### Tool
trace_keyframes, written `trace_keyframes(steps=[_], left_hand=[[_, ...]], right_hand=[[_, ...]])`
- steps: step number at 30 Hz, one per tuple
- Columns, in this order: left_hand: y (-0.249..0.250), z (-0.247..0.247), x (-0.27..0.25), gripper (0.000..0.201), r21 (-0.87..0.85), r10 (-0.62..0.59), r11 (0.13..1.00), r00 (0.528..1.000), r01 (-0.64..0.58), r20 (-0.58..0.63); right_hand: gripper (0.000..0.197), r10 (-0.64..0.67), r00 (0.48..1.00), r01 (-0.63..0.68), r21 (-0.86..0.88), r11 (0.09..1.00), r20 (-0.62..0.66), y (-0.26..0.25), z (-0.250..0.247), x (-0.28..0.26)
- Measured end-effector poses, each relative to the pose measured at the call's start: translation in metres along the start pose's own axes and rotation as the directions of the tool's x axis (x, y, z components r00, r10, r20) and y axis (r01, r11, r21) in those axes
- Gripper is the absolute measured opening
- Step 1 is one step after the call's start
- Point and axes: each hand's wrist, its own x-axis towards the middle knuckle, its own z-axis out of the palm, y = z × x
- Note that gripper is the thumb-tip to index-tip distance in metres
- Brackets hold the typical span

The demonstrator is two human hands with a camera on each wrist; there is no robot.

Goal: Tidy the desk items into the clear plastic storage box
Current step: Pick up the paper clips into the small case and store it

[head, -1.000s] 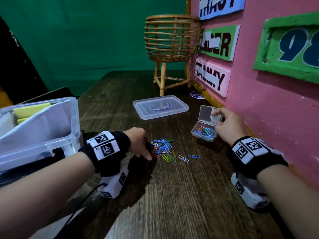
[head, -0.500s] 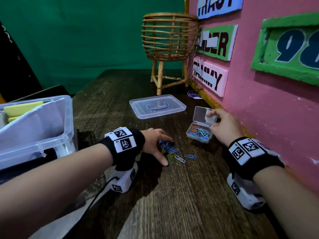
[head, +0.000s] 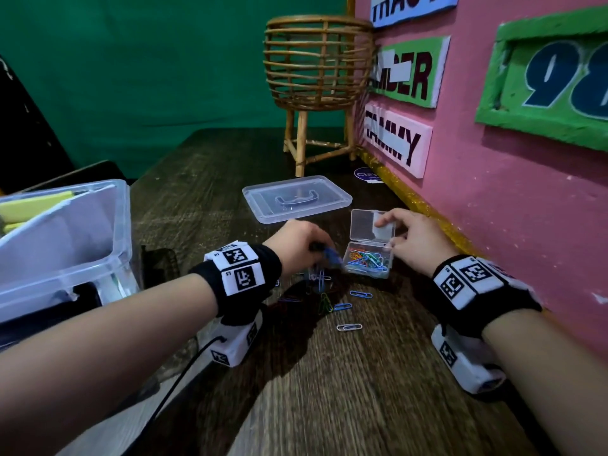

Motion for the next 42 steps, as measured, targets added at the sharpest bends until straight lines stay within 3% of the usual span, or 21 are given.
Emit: trace_keyframes(steps=[4, 8, 13, 17, 21, 26, 31, 33, 35, 38, 40, 42], left_hand=[[0.012, 0.000, 0.012, 0.025, -0.089, 0.037, 0.995, 0.987, -0.052, -0.155], [0.027, 0.007, 0.023, 0.026, -0.129, 0.103, 0.984, 0.985, -0.120, -0.137], [0.032, 0.013, 0.025, 0.024, -0.191, 0.090, 0.978, 0.996, -0.087, 0.010], [0.030, 0.011, 0.024, 0.030, -0.199, 0.018, 0.979, 0.991, -0.044, -0.130], [0.026, 0.013, 0.028, 0.027, -0.130, -0.031, 0.991, 0.998, 0.024, -0.050], [0.031, 0.010, 0.021, 0.028, -0.158, 0.107, 0.981, 0.993, -0.112, -0.042], [0.037, 0.004, 0.011, 0.022, -0.241, 0.173, 0.944, 0.961, -0.224, -0.217], [0.043, 0.003, 0.004, 0.016, -0.257, 0.228, 0.933, 0.967, -0.250, -0.114], [0.050, 0.008, -0.003, 0.020, -0.211, 0.283, 0.945, 0.950, -0.251, 0.135], [0.047, 0.016, -0.006, 0.054, -0.059, 0.280, 0.956, 0.842, -0.286, 0.461], [0.037, 0.016, -0.007, 0.056, -0.042, 0.268, 0.957, 0.813, -0.288, 0.516], [0.024, 0.013, -0.006, 0.038, -0.056, 0.270, 0.960, 0.853, -0.274, 0.446]], right_hand=[[0.038, -0.013, 0.997, 0.012, 0.021, 1.000, 0.076, -0.001, 0.002, -0.002], [0.041, -0.038, 0.993, 0.032, 0.062, 0.998, 0.108, -0.003, 0.002, -0.003], [0.046, -0.024, 0.994, 0.020, 0.041, 0.999, 0.103, -0.001, 0.003, -0.001], [0.044, 0.022, 0.999, -0.025, 0.058, 0.998, 0.048, 0.001, 0.003, 0.001], [0.042, 0.038, 0.999, -0.040, 0.052, 0.998, 0.028, 0.002, 0.004, 0.002], [0.044, 0.027, 1.000, -0.027, 0.050, 0.998, 0.002, 0.002, 0.004, 0.002], [0.038, 0.014, 0.999, -0.012, 0.034, 0.999, -0.044, 0.004, 0.004, 0.002], [0.037, 0.030, 0.997, -0.028, 0.019, 0.999, -0.076, 0.004, 0.002, 0.003], [0.036, 0.051, 0.994, -0.050, 0.019, 0.999, -0.098, 0.005, 0.001, 0.004], [0.036, 0.066, 0.988, -0.064, 0.020, 0.998, -0.141, 0.006, 0.001, 0.006], [0.037, 0.077, 0.982, -0.073, 0.027, 0.997, -0.172, 0.007, 0.001, 0.006], [0.037, 0.076, 0.981, -0.074, 0.021, 0.997, -0.181, 0.007, 0.001, 0.006]])
